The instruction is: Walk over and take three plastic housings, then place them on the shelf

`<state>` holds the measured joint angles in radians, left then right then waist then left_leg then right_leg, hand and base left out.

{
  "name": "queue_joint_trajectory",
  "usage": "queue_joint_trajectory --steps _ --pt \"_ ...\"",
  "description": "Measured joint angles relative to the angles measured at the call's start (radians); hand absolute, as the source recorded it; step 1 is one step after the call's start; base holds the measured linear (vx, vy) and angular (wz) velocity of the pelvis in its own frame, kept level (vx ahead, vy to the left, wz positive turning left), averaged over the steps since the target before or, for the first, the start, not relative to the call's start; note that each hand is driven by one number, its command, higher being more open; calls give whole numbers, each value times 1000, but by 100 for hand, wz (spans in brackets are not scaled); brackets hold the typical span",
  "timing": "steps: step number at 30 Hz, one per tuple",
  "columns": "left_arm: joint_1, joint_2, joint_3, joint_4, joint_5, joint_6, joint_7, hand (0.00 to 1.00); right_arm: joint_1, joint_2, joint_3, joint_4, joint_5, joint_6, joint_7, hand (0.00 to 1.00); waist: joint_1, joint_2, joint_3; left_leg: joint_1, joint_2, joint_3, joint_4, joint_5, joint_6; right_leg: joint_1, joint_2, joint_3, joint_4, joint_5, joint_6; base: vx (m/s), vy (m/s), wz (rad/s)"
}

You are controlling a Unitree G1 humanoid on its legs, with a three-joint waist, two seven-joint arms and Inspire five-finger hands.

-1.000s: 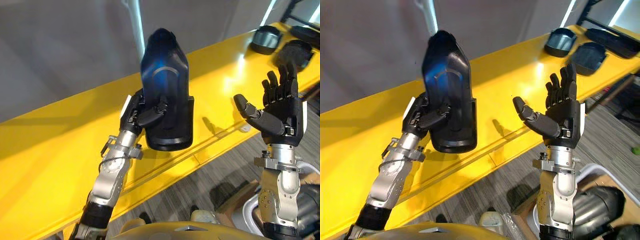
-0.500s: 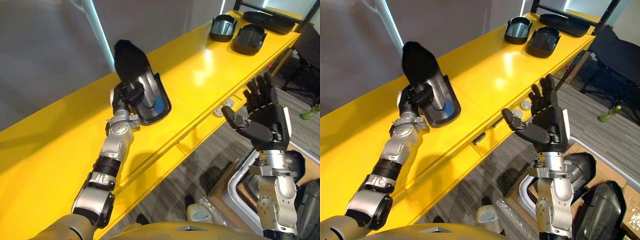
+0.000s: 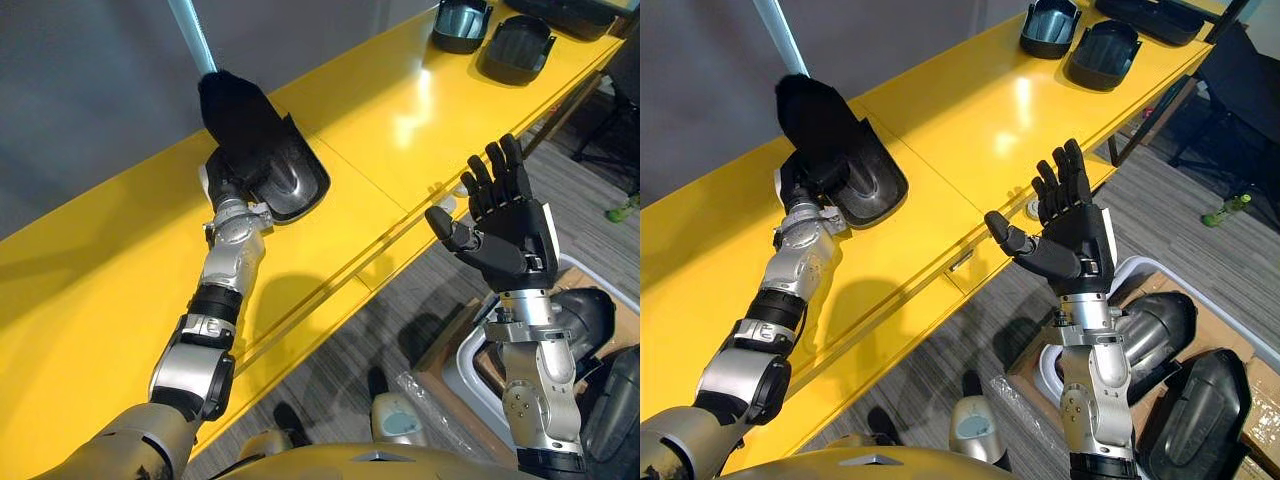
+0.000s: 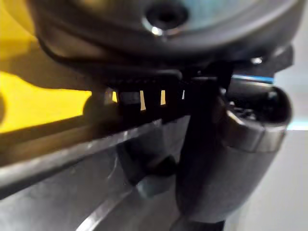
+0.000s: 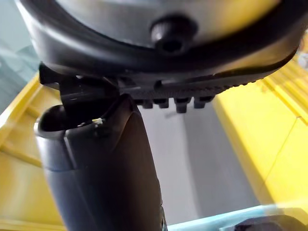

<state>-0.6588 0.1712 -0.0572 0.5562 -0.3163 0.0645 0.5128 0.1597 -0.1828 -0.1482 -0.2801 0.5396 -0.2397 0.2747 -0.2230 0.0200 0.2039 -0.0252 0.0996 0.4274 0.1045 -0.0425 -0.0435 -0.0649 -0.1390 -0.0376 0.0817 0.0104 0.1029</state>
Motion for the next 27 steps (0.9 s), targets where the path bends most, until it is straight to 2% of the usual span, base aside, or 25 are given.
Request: queue_joint_trajectory --steps 6,12,20,27 --pt "35 -3 -46 -31 38 5 -33 100 1 0 45 0 1 0 -1 100 3 3 2 10 0 -14 -3 0 0 28 -1 -15 -15 1 2 -3 1 7" --pt "57 -7 -49 -47 39 3 -33 100 2 4 44 0 21 -8 -17 100 3 4 3 20 -1 -18 -12 0 -1 42 0 -19 -24 3 6 0 0 0" --pt "128 -79 -53 -90 8 -80 74 100 11 43 72 0 18 -67 -50 100 6 8 1 63 -8 -24 -66 28 -5 70 2 -36 -35 3 8 1 -3 2" --pt "200 -124 -46 -190 12 -102 99 100 3 44 118 0 -17 -103 -114 100 27 11 -1 84 -22 -45 -128 67 -1 75 1 -56 -36 3 8 -19 3 9"
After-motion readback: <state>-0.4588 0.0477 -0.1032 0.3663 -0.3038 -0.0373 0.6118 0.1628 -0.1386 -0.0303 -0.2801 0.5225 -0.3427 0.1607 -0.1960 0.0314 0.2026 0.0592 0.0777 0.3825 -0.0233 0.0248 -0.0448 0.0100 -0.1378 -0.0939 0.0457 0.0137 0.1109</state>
